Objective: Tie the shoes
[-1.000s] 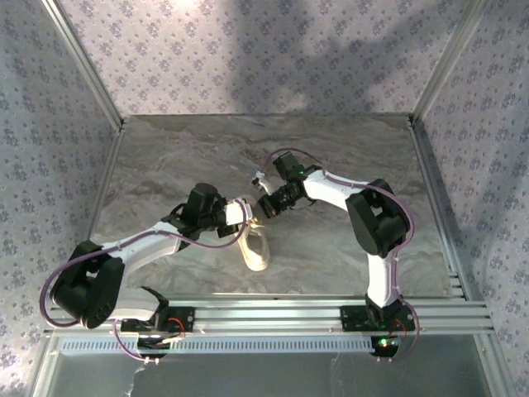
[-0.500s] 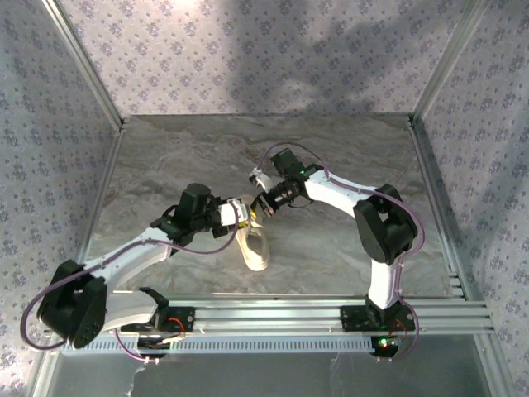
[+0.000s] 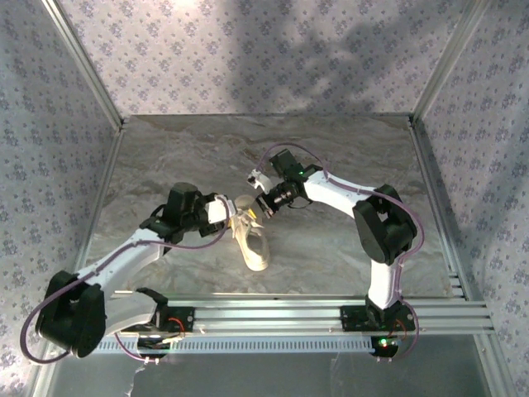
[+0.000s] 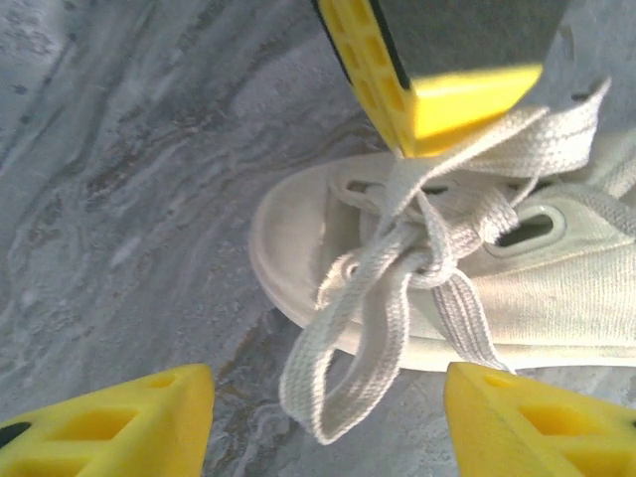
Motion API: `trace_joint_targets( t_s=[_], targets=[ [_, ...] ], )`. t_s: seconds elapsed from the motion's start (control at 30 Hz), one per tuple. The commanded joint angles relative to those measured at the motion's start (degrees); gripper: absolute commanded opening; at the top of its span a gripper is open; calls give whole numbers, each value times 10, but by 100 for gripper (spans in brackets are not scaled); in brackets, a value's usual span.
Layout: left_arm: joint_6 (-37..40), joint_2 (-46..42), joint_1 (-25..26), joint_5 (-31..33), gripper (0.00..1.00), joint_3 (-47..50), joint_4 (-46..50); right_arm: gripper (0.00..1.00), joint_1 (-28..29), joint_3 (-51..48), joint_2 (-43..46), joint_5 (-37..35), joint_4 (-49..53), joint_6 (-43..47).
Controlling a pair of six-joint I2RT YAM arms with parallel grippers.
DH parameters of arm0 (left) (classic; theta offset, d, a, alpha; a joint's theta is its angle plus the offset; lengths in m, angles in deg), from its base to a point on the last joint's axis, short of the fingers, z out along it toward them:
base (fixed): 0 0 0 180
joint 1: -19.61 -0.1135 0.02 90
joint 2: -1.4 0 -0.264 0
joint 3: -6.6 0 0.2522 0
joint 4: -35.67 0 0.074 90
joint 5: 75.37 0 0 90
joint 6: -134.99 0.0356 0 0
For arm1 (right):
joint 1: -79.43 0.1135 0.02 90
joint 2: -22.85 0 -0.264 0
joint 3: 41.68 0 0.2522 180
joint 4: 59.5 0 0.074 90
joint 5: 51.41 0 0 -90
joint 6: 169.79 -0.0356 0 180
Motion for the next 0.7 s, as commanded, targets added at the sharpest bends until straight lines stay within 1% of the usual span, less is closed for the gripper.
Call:
trace_joint_targets(
  t_s=[0.0, 0.17, 0.27, 0.3, 0.37, 0.4, 0.47, 0.5, 0.53, 0.67],
  targets=[
    [23, 13, 8, 7, 65, 1, -21, 0, 2, -1, 16, -9, 18, 13],
    [41, 60, 10, 13, 65, -15, -11, 0, 3, -4, 16, -10, 13, 7],
    [44, 89, 14, 32, 65, -20, -6, 0, 2, -2, 14, -14, 15, 5],
    [43, 95, 19, 50, 63, -19, -4, 0, 1, -2, 13, -16, 14, 4],
    [42, 92, 34, 84, 54, -14, 1, 0, 1, -3, 12, -21, 12, -1],
    [38, 85, 42, 98, 45, -11, 7, 0, -1, -3, 12, -22, 9, -4],
    [26, 68, 56, 116, 19, -14, 35, 0, -2, -4, 9, -26, 6, -11],
    [15, 58, 63, 127, 8, -17, 53, 0, -2, -4, 7, -27, 5, -13],
    [2, 47, 71, 135, 0, -21, 76, 0, -2, -3, 4, -27, 6, -15],
    [-78, 14, 99, 138, 0, -46, 160, 0, -4, 17, -11, -27, 20, -16]
  ],
)
